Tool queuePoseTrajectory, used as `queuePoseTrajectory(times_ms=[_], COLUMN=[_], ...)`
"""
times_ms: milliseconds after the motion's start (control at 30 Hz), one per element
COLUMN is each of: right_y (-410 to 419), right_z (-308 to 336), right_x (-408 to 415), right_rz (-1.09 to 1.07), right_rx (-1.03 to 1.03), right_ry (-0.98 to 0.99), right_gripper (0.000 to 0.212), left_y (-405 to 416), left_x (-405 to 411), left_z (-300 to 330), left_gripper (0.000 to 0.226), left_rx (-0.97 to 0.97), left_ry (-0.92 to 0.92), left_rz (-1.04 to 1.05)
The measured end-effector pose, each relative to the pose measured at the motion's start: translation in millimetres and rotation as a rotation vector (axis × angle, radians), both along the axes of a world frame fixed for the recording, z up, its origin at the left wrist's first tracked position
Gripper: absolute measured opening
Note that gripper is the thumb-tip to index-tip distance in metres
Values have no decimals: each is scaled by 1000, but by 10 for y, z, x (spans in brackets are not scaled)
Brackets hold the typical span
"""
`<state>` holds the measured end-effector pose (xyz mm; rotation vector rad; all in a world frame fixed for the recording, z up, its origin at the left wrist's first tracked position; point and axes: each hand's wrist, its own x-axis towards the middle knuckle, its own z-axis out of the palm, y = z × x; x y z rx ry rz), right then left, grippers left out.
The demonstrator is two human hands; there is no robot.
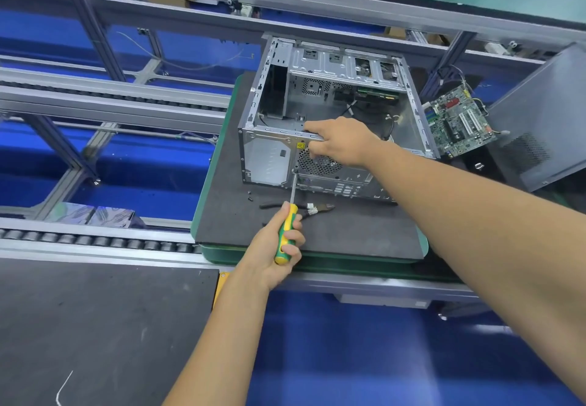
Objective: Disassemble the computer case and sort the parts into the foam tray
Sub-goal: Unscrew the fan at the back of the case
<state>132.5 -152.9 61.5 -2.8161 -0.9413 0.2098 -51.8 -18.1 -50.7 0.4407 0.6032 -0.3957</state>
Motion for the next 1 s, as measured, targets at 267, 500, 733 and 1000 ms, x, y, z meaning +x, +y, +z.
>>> queuePoseTrajectory(times_ms=[267,500,733,1000], right_y=[1,-3,-1,-6], right_z=[-10,-6,-3,-4], right_x=[6,1,11,12], right_rz=[5,3,2,11], right_rx=[2,6,-4,-12], right_ry=[-9,-15,-30,-25], right_gripper=[16,14,15,11], left_y=[-213,-254,-105,86], left_x=[60,-83,-6,67], left_z=[41,12,18,184], left_gripper=[33,29,37,33], left_rx=[1339,2187,829,499], left_ry=[-85,-63,-44,39], left_rz=[32,6,215,115])
